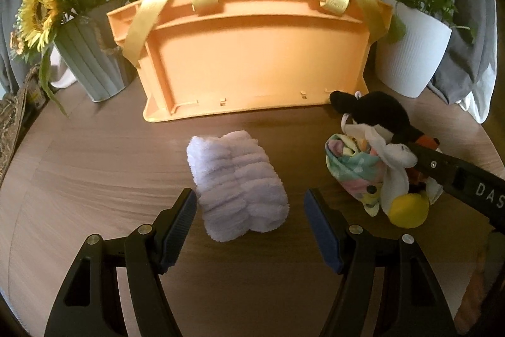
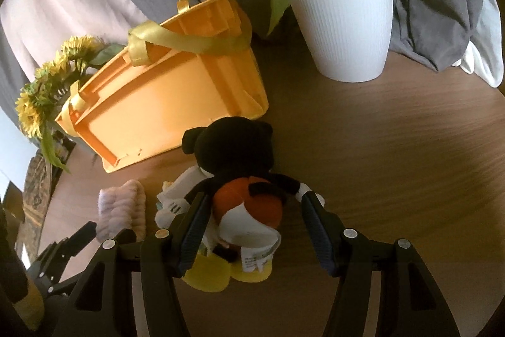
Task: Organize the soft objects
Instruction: 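Grasp the Mickey plush with the right tool while the left tool grasps the lavender towel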
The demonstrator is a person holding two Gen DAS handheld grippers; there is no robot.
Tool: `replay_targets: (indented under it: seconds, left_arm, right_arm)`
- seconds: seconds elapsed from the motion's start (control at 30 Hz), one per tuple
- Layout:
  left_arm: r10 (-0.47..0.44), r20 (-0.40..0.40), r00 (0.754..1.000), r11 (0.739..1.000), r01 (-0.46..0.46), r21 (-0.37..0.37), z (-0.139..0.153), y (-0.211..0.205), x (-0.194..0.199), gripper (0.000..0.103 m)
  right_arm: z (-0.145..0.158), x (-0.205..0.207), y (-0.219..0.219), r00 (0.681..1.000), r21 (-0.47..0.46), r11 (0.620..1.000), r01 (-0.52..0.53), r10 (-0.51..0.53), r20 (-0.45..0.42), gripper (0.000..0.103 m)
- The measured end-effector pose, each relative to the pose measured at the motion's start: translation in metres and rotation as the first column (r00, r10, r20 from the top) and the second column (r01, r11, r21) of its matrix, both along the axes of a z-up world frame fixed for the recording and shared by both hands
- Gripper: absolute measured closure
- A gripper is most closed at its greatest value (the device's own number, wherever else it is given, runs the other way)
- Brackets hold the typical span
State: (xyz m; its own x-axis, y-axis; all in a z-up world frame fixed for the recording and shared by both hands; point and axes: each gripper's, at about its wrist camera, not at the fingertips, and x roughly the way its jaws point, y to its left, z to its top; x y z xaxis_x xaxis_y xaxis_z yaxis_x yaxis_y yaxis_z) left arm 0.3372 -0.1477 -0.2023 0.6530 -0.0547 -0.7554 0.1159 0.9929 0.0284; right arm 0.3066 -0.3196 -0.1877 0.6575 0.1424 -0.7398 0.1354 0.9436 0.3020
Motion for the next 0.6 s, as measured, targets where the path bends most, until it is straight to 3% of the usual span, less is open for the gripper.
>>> replay_targets:
  seconds: [0.1,0.33,0.6]
  left_arm:
    - [-0.001,0.003,1.000,1.000,0.001,0.007,-0.002,0.000,0.002,0.041]
    - [-0.002,-0.017,1.000,1.000,0.002,-0.004,-0.006,0.000,0.002,0.055]
    - [-0.020,0.024,0.999,1.000,0.021,-0.019,0.011,-0.003,-0.014,0.069]
  right_arm:
    - [-0.002,0.000,-0.001,1.000,0.019,1.000,-0.006,0.006,0.000,0.057]
    - [0.005,-0.004,0.002,1.000,-0.055,0.998,0.009,-0.008,0.015,0.059]
    - [0.020,-0.020,-0.003,0.998,-0.099,0.994,0.038,-0.034,0.043,0.061]
